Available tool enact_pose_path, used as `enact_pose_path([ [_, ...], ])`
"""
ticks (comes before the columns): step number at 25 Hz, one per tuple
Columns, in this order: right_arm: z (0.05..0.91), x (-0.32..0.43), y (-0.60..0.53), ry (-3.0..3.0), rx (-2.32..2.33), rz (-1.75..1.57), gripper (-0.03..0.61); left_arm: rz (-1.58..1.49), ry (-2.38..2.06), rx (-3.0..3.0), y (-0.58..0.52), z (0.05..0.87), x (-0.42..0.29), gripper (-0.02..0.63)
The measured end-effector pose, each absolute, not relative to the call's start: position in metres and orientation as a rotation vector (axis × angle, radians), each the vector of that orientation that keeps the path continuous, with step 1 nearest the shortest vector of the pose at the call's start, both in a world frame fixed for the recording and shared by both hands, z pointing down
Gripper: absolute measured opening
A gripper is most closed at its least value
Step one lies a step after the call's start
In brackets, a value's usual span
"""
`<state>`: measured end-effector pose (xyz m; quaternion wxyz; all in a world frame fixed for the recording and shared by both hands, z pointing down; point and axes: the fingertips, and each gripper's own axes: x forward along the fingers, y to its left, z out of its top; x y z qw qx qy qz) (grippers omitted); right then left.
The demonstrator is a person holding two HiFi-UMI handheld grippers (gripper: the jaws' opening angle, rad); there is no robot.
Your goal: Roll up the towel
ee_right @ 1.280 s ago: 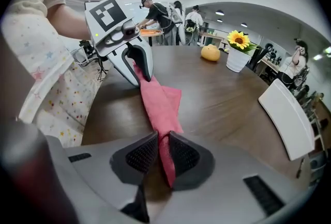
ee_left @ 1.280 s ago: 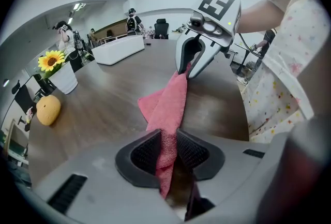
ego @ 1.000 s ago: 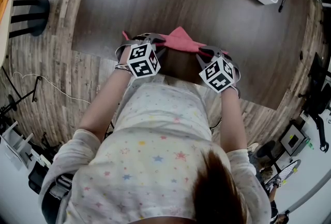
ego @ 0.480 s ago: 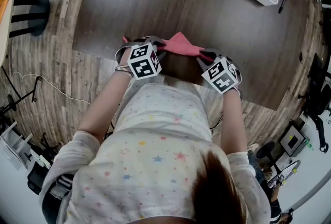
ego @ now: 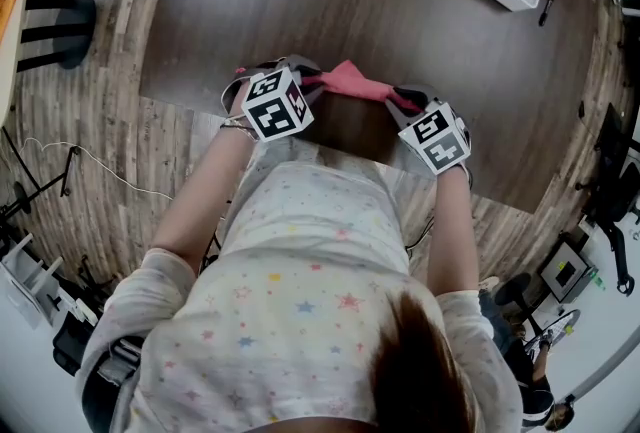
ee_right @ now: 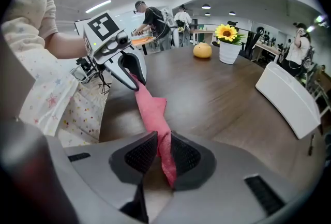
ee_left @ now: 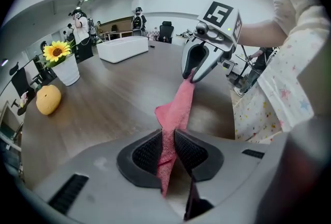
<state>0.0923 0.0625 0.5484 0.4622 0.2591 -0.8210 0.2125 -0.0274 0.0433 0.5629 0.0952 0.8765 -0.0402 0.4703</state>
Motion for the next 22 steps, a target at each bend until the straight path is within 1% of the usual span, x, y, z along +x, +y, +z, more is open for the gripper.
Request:
enact_pose_path([
  [11, 0.559, 0.104, 0.044, -1.977, 0.758, 0.497, 0.071, 1.391, -0.265, 2.626, 0.021, 0.571, -0.028, 0.072],
  [16, 0.563, 0.110, 0.042, -1.960, 0.797, 0.494, 0.071, 1.321, -0.315, 2.706, 0.020, 0.551, -0.023, 0.072],
  [19, 0.565, 0.115, 0.040, -1.952, 0.818, 0.493, 0.069, 1.278, -0.272, 2.737, 0.028, 0.543, -0.017, 0.072],
  [22, 0.566, 0.115, 0.040, -1.949, 0.830, 0.493, 0.069, 1.314, -0.175, 2.708, 0.043, 0.555, -0.015, 0.072],
])
